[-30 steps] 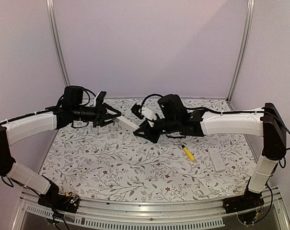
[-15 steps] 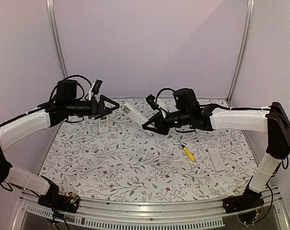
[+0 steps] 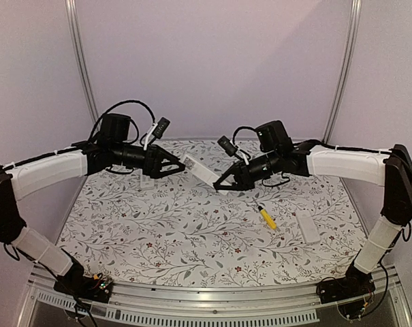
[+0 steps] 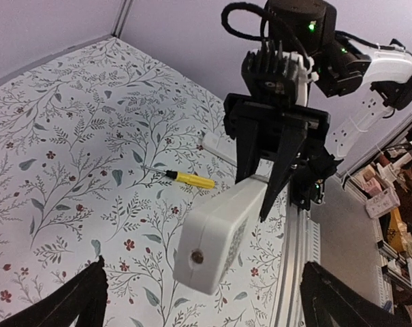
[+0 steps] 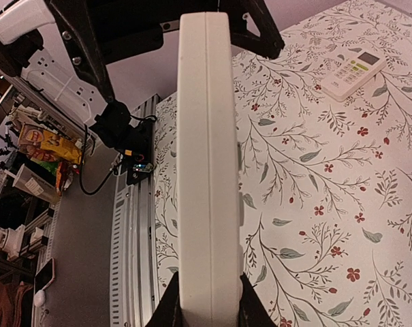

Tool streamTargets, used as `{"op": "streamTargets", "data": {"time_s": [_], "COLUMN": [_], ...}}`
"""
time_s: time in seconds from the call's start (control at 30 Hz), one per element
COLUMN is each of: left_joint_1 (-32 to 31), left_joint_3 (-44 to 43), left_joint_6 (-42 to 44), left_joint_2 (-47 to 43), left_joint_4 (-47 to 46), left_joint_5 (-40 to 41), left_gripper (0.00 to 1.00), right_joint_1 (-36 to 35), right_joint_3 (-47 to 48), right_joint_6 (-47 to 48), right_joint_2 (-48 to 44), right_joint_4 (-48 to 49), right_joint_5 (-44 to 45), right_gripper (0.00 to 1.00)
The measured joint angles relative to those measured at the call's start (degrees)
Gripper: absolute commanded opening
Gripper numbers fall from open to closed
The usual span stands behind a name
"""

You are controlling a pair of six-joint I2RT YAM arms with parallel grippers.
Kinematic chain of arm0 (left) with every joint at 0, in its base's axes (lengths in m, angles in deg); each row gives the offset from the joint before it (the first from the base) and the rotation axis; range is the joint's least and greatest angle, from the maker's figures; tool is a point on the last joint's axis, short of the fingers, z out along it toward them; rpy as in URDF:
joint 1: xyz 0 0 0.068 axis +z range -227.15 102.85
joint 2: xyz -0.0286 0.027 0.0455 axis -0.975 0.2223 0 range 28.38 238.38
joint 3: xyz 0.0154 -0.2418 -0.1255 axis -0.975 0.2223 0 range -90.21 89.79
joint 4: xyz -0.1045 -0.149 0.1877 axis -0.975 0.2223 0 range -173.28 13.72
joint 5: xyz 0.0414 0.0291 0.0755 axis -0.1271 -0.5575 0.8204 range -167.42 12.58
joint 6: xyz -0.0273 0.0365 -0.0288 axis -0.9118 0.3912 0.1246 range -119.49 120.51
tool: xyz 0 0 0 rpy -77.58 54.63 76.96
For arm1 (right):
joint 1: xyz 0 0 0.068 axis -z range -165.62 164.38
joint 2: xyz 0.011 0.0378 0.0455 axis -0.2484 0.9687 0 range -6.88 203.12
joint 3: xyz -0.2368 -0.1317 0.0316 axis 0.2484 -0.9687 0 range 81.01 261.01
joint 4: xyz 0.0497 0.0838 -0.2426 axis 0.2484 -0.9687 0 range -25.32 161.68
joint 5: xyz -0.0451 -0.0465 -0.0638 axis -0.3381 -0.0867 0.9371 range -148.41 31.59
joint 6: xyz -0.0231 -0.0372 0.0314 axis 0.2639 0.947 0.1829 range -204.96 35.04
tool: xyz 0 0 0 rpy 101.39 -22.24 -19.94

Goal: Unload the batteries from the remote control
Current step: Pass from the left arm to the right, then pass from the right arm to the left

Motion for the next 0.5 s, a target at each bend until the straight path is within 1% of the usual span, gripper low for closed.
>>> {"op": "streamTargets", "data": {"time_s": [0.07,0.1,0.13,0.2,0.37,0.43,0.5], "left_joint_1": [-1.03,-1.40,-1.68,-1.90,-2.03,-2.08,-2.14], "left_joint_3": [-1.05,-1.36,-1.51,-1.53,-1.53,-1.53,-1.53], "left_joint_6": [1.20,1.62,2.03,2.49,3.21,3.21,3.10], "left_joint_2": [2.12,2.97,3.78,4.83,5.64,5.64,5.64], "left_joint_4": [0.17,0.15,0.20,0.48,1.07,1.01,0.96], "left_joint_5": [-2.01,-3.04,-4.15,-5.88,-10.10,-11.76,-13.18], "left_gripper": [0.97,0.95,0.92,0.82,0.67,0.63,0.62], "right_joint_1": [0.00,0.00,0.00,0.00,0.00,0.00,0.00], "right_joint_3": [0.79,1.20,1.88,2.82,5.62,7.32,8.39], "right_joint_6": [0.26,0.35,0.42,0.48,1.57,2.54,3.39], "right_joint_2": [0.07,0.17,0.42,0.90,2.69,3.91,5.01], "right_joint_4": [-2.36,-3.21,-4.24,-5.27,-8.44,-9.90,-10.99], "right_joint_5": [-1.81,-2.51,-3.19,-4.39,-7.34,-8.22,-8.79], "right_gripper": [0.00,0.00,0.00,0.00,0.00,0.00,0.00]}}
